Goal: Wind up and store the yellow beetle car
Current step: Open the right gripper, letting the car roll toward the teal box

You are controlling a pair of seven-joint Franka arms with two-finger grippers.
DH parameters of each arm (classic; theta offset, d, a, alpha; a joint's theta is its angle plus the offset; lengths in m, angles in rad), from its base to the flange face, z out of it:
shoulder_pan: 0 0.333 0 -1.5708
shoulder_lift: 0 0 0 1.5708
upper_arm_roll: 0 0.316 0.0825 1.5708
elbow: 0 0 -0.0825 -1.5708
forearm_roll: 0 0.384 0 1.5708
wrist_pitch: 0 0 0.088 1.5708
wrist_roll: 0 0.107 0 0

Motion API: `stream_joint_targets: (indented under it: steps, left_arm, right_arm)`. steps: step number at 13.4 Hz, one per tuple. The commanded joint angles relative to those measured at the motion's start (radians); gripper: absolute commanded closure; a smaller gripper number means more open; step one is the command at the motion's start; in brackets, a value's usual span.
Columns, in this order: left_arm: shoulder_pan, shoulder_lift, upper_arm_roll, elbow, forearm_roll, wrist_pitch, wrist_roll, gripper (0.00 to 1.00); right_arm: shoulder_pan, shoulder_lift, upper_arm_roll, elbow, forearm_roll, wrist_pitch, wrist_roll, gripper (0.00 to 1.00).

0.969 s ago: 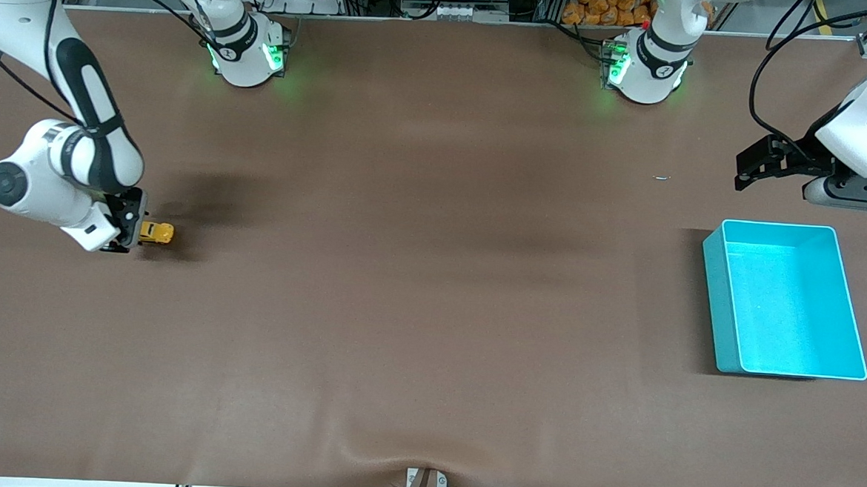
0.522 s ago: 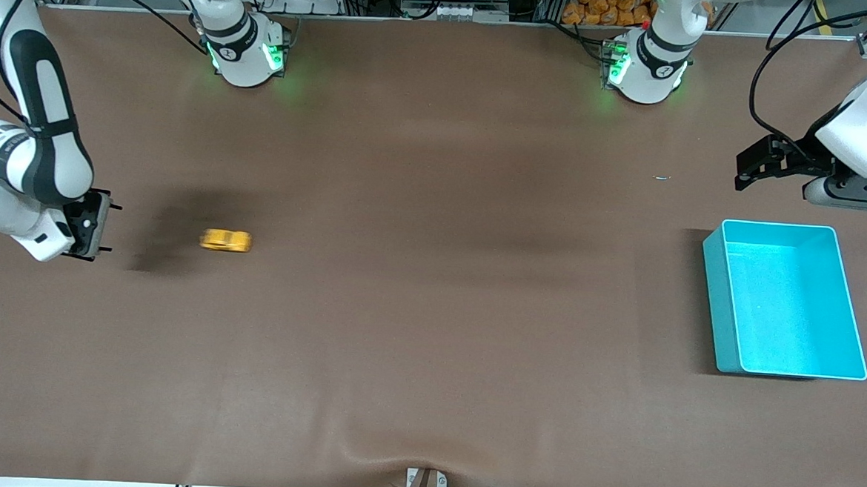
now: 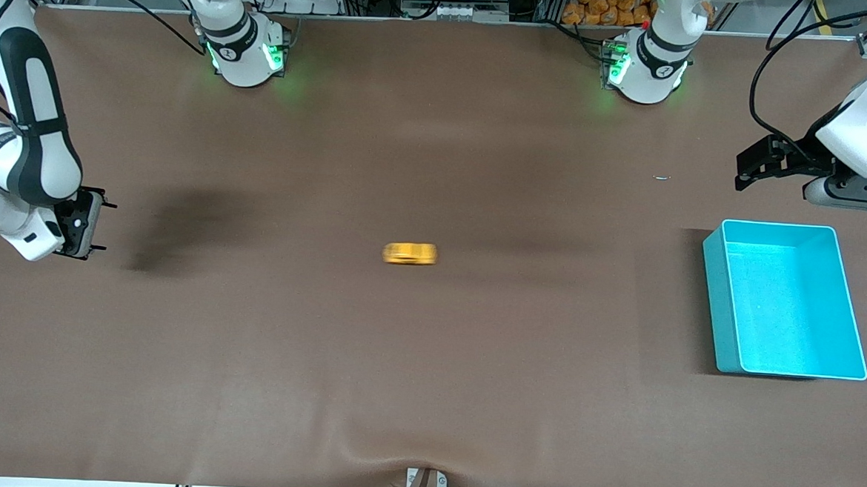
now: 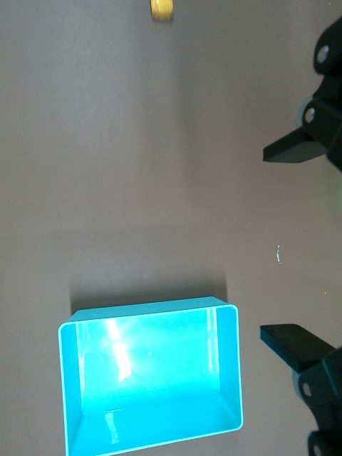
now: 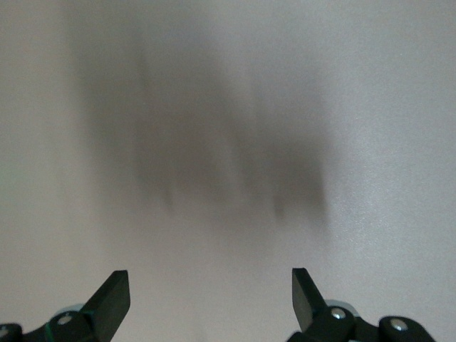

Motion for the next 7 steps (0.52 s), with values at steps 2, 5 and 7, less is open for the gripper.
stream_joint_targets:
  steps: [2,5,7]
  left_arm:
    - [0.007,-0.006,0.000,0.005,-0.013,-0.010,0.018,0.00]
    - [0.007,-0.006,0.000,0.005,-0.013,-0.010,0.019,0.00]
    - [0.007,-0.006,0.001,0.005,-0.013,-0.010,0.019,0.00]
  right_arm:
    - [-0.025,0.006,0.013,0.020,0.024,-0.021,-0.020,0.00]
    - [-0.022,-0.007,0.013,0.040,0.056,-0.028,-0.004,0.00]
    - [-0.014,-0.013,0.011,0.121,0.128,-0.086,0.067,0.00]
